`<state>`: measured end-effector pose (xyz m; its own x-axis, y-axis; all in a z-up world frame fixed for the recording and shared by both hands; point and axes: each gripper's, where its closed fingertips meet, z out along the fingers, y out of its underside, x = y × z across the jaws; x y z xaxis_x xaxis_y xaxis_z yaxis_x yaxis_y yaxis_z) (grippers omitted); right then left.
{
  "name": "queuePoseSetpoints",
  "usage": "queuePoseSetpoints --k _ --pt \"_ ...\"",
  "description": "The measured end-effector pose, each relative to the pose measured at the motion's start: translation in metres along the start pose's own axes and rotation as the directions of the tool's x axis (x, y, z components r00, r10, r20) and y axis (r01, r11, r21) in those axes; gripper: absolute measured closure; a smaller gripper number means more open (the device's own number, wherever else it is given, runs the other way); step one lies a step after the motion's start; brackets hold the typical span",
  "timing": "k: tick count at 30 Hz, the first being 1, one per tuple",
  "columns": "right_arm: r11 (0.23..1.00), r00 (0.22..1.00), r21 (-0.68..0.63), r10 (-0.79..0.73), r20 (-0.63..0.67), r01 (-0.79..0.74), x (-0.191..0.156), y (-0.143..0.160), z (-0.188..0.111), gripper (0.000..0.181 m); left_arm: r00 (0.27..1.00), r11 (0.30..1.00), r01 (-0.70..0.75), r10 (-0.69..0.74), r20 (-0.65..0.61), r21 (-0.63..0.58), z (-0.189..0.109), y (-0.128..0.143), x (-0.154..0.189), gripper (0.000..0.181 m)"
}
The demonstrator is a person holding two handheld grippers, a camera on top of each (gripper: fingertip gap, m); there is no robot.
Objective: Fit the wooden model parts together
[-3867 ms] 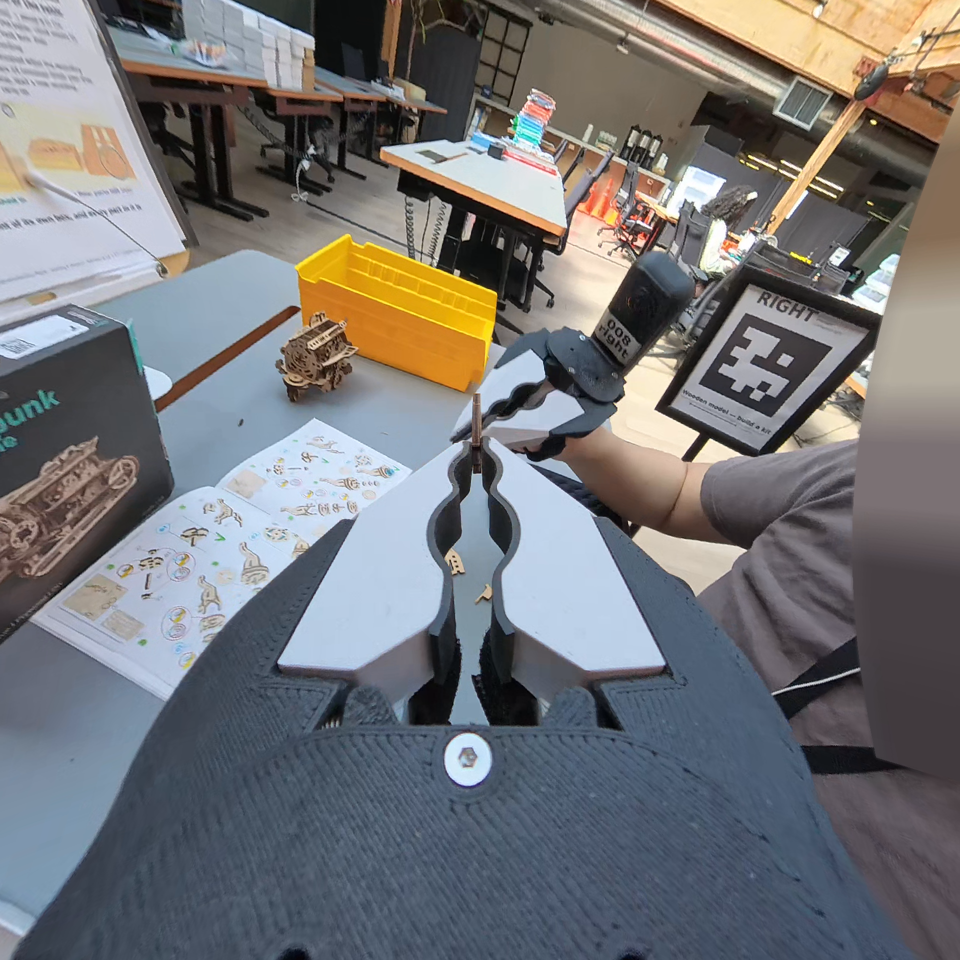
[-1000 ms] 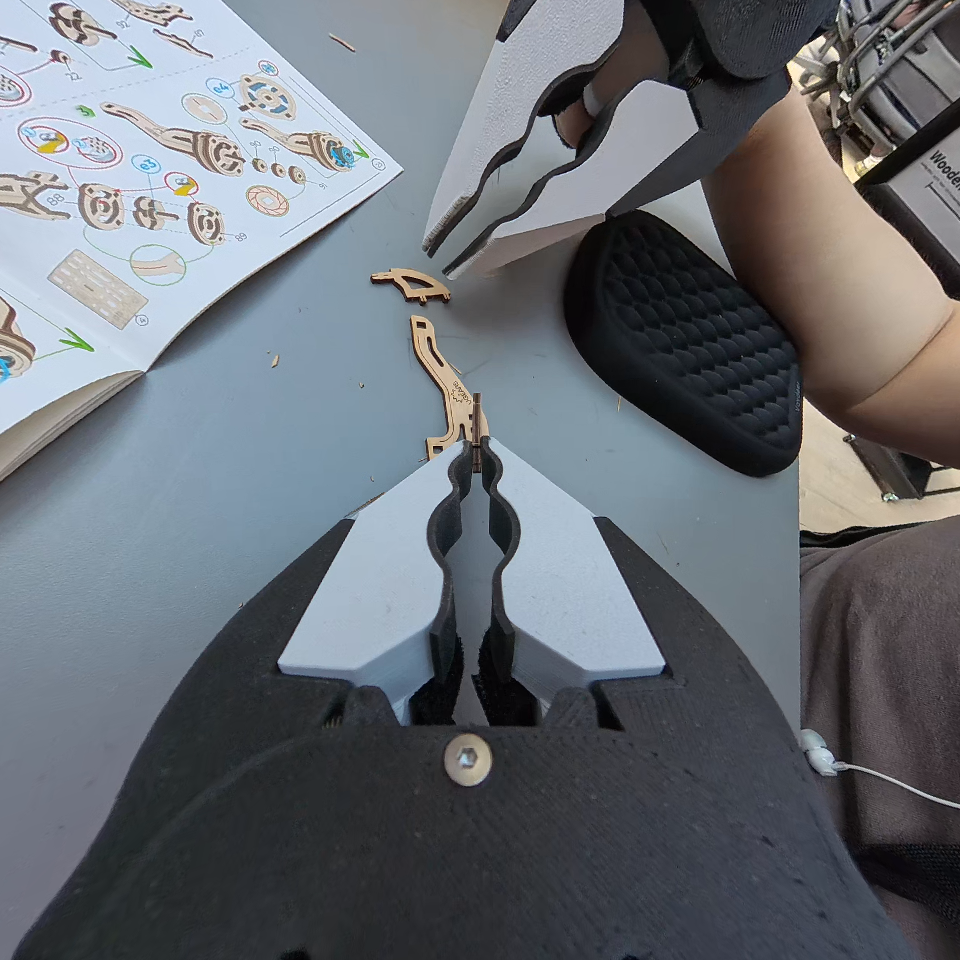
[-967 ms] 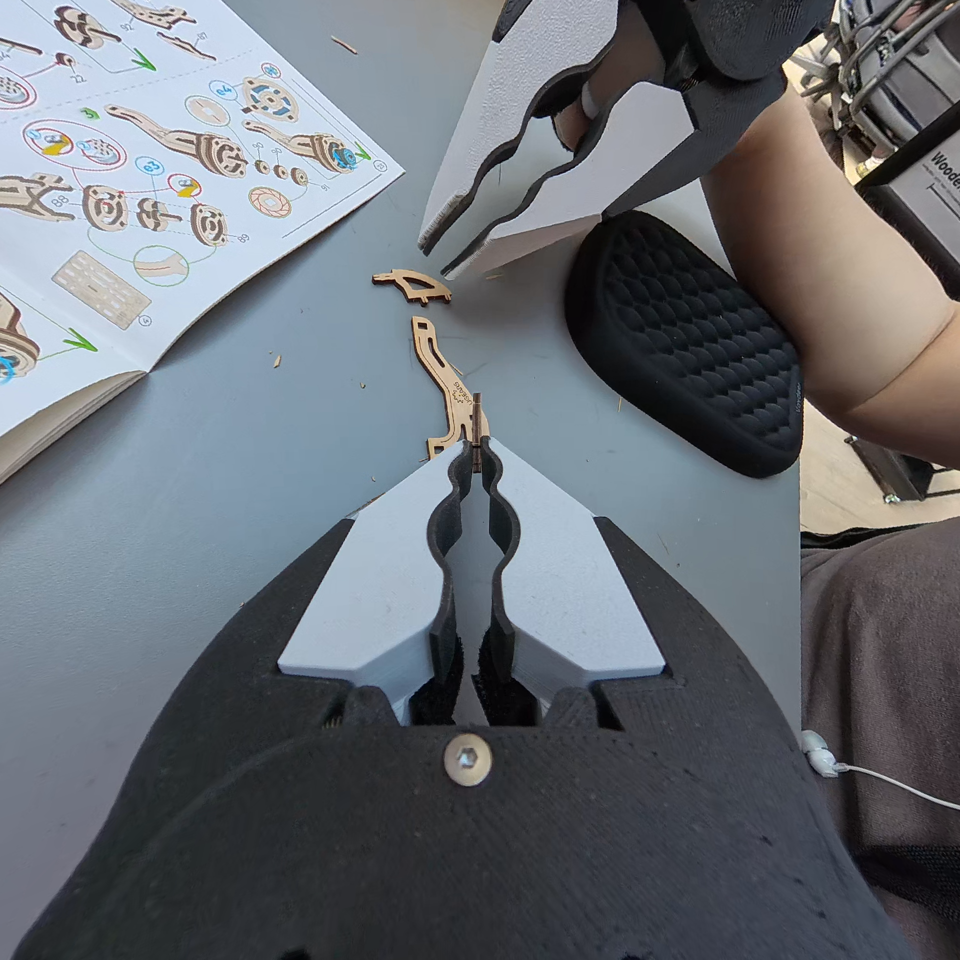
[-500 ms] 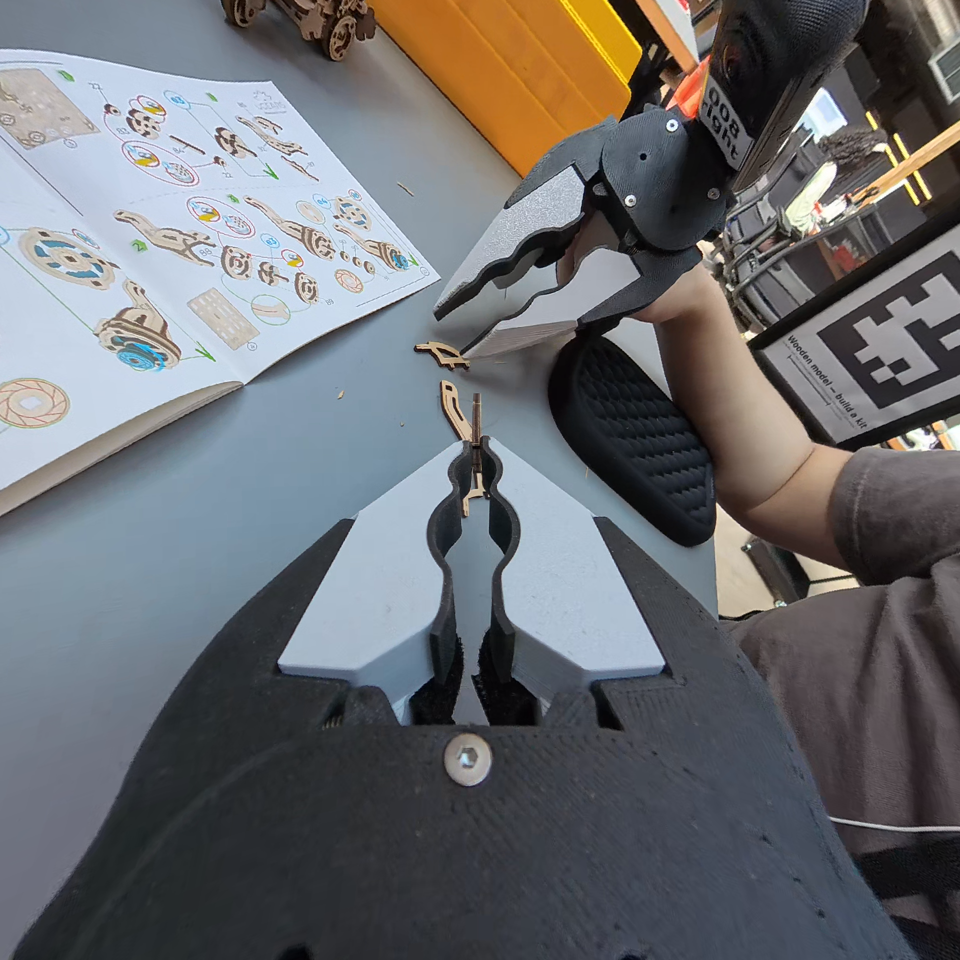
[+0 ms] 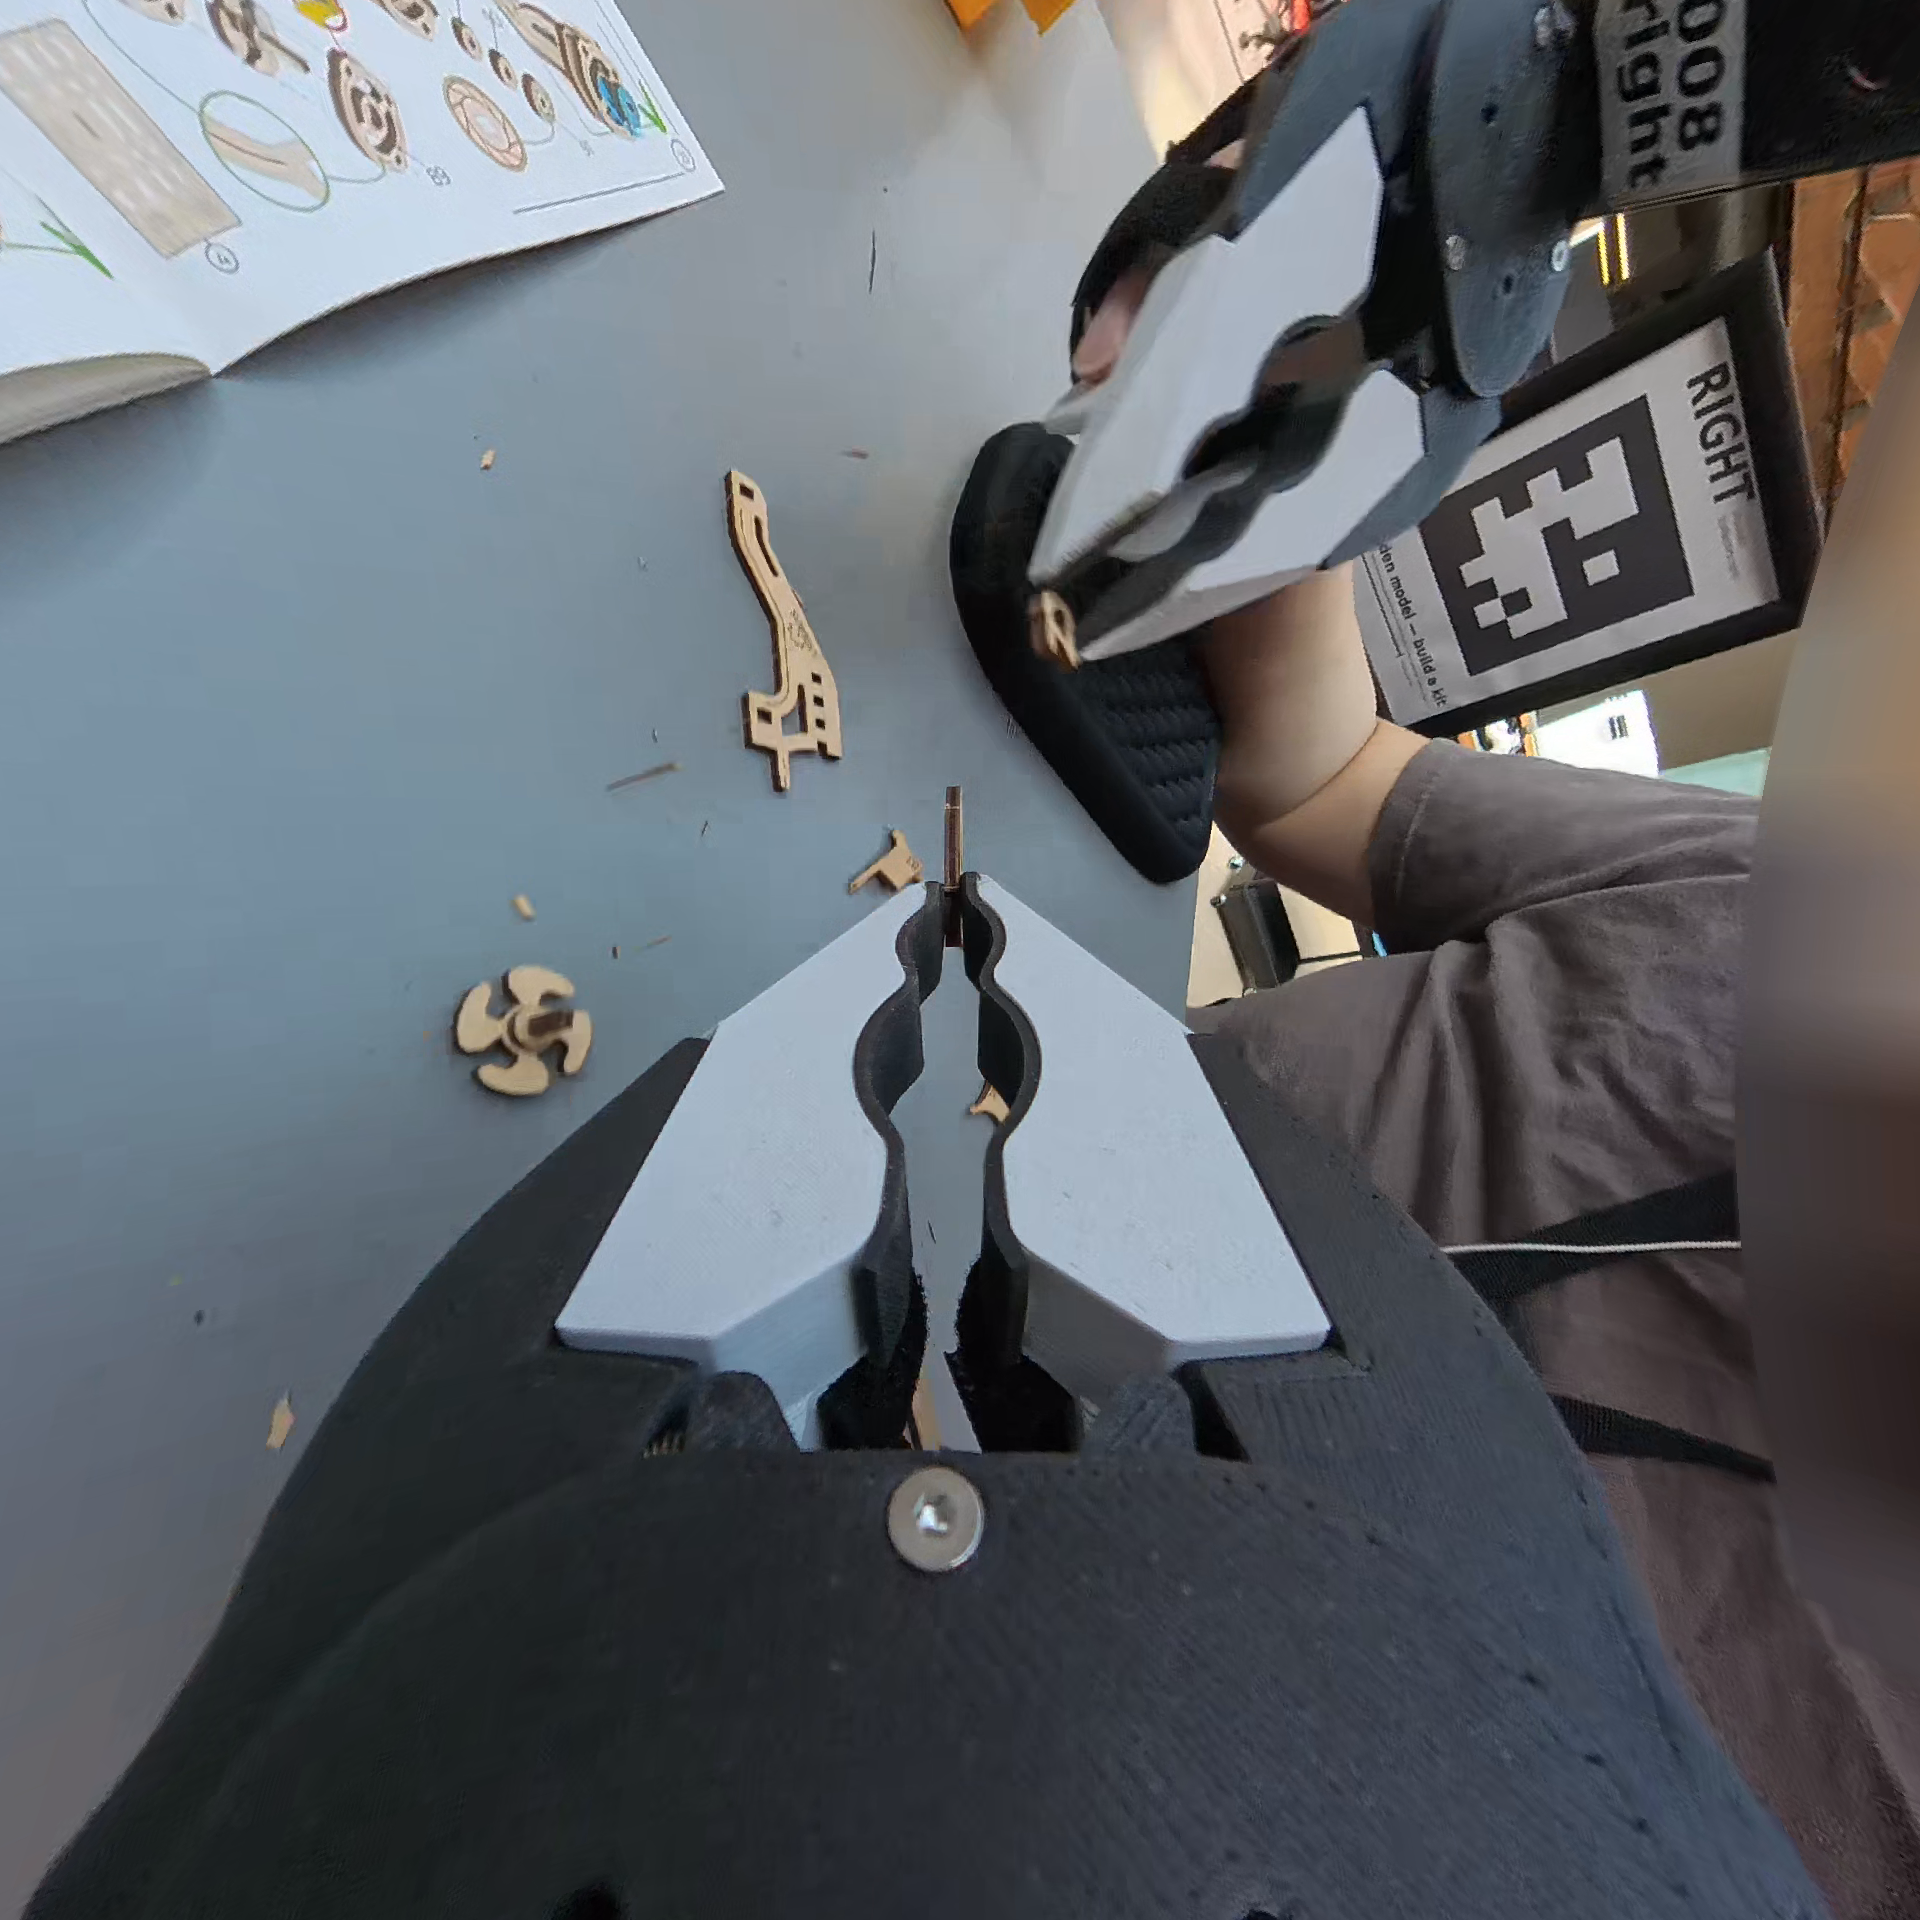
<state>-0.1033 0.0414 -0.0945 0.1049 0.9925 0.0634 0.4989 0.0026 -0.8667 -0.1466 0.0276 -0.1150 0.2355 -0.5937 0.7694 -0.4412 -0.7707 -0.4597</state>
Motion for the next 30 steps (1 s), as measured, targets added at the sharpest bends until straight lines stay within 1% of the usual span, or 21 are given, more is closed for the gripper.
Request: queuePoseSetpoints --k 2,5,7,9,11,13,16,17,19,21,23,26,28,30 --pt "0.998 0.994 0.015 -0.067 0.082 0.066 -0.027 -0.013 0.020 0.170 0.999 0.999 0.027 -0.027 0.018 -0.025 -0.015 0.013 0.000 0.180" --pt "0.987 0.981 -0.075 -0.132 0.144 0.144 -0.046 -0.001 0.052 0.170 0.995 0.996 0.080 -0.076 0.068 -0.050 -0.032 0.035 -0.004 0.180" --pt "0.978 0.971 -0.094 -0.171 0.168 0.189 -0.053 0.004 0.064 0.170 0.989 0.987 0.133 -0.126 0.074 -0.094 -0.032 0.053 -0.007 0.180" --pt "0.978 0.965 -0.085 -0.168 0.202 0.188 -0.059 0.004 0.069 0.170 0.982 0.974 0.179 -0.168 0.082 -0.139 -0.027 0.068 -0.012 0.180" --pt "0.975 0.960 -0.091 -0.182 0.211 0.205 -0.062 0.006 0.072 0.170 0.978 0.966 0.207 -0.197 0.074 -0.158 -0.021 0.075 -0.014 0.180" --pt "0.970 0.955 -0.097 -0.196 0.224 0.222 -0.065 0.010 0.073 0.170 0.975 0.961 0.223 -0.219 0.045 -0.163 -0.018 0.077 -0.014 0.180" --pt "0.970 0.955 -0.110 -0.189 0.227 0.218 -0.066 0.015 0.074 0.170 0.976 0.962 0.215 -0.204 0.081 -0.167 -0.016 0.078 -0.023 0.179" --pt "0.970 0.956 -0.114 -0.187 0.225 0.216 -0.065 0.016 0.074 0.170 0.976 0.963 0.213 -0.201 0.089 -0.165 -0.016 0.078 -0.025 0.171" --pt "0.970 0.957 -0.117 -0.182 0.223 0.212 -0.064 0.018 0.075 0.170 0.978 0.966 0.205 -0.197 0.068 -0.160 -0.015 0.075 -0.022 0.164" --pt "0.971 0.961 -0.122 -0.179 0.212 0.207 -0.061 0.019 0.076 0.170 0.979 0.969 0.198 -0.189 0.075 -0.150 -0.017 0.074 -0.022 0.161" --pt "0.973 0.964 -0.118 -0.174 0.200 0.201 -0.059 0.017 0.077 0.170 0.980 0.976 0.185 -0.174 0.098 -0.115 -0.024 0.071 -0.024 0.152" --pt "0.978 0.973 -0.115 -0.153 0.172 0.174 -0.057 0.007 0.083 0.170 0.977 0.984 0.165 -0.155 0.143 -0.060 -0.039 0.072 -0.028 0.147" --pt "0.978 0.976 -0.127 -0.143 0.166 0.165 -0.057 0.001 0.090 0.169 0.979 0.988 0.151 -0.149 0.143 -0.007 -0.049 0.071 -0.028 0.148" --pt "0.975 0.976 -0.152 -0.135 0.169 0.162 -0.059 -0.001 0.098 0.169 0.982 0.993 0.111 -0.117 0.148 0.045 -0.057 0.069 -0.029 0.154"
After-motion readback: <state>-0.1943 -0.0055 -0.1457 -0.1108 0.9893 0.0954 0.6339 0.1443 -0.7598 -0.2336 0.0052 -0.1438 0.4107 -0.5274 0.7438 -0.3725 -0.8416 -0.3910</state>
